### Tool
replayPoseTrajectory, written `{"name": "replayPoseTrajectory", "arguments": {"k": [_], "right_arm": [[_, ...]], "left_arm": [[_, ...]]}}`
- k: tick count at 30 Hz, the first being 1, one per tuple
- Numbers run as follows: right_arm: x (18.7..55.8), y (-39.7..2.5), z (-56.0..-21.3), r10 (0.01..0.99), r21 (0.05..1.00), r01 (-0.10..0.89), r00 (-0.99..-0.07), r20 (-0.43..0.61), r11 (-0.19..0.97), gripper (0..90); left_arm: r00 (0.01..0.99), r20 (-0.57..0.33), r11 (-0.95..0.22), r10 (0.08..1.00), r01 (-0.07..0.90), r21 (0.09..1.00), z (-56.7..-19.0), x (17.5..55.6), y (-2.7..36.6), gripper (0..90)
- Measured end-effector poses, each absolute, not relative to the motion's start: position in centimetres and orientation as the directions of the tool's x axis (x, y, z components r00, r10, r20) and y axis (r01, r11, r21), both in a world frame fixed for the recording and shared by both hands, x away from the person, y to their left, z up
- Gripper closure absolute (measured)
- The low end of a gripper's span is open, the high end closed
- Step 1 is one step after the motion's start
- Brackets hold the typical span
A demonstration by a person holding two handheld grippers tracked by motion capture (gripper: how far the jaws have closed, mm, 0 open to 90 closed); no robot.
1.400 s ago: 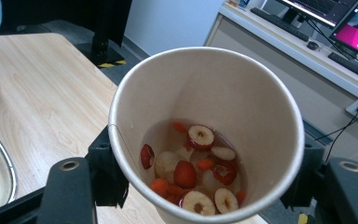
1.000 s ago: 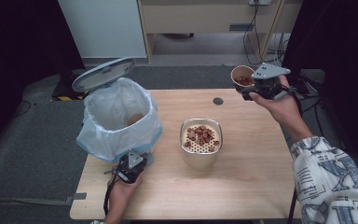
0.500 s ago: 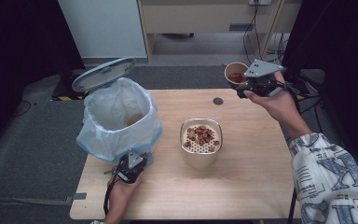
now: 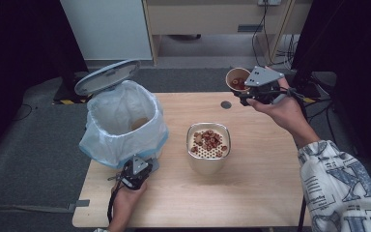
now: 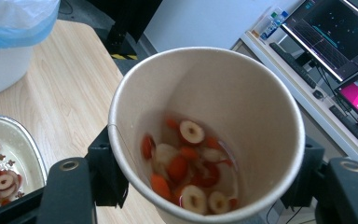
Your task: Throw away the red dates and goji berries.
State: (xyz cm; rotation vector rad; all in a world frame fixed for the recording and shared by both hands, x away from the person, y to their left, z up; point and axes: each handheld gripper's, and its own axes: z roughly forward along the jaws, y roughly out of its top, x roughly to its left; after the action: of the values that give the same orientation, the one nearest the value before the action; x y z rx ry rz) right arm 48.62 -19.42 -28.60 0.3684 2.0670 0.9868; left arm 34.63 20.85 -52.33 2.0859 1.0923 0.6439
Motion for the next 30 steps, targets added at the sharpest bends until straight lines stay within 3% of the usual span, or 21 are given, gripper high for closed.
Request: {"name": "replayPoseTrajectory", "arguments": {"k": [30], "right_arm": [[47.2, -17.4, -28.3, 0.441, 0.668, -0.174, -0.628, -0.641, 0.723, 32.8]], "left_arm": [[0.525, 0.105, -0.408, 0.845, 0.504, 0.761, -52.3, 34.7, 20.9, 89.6]]}}
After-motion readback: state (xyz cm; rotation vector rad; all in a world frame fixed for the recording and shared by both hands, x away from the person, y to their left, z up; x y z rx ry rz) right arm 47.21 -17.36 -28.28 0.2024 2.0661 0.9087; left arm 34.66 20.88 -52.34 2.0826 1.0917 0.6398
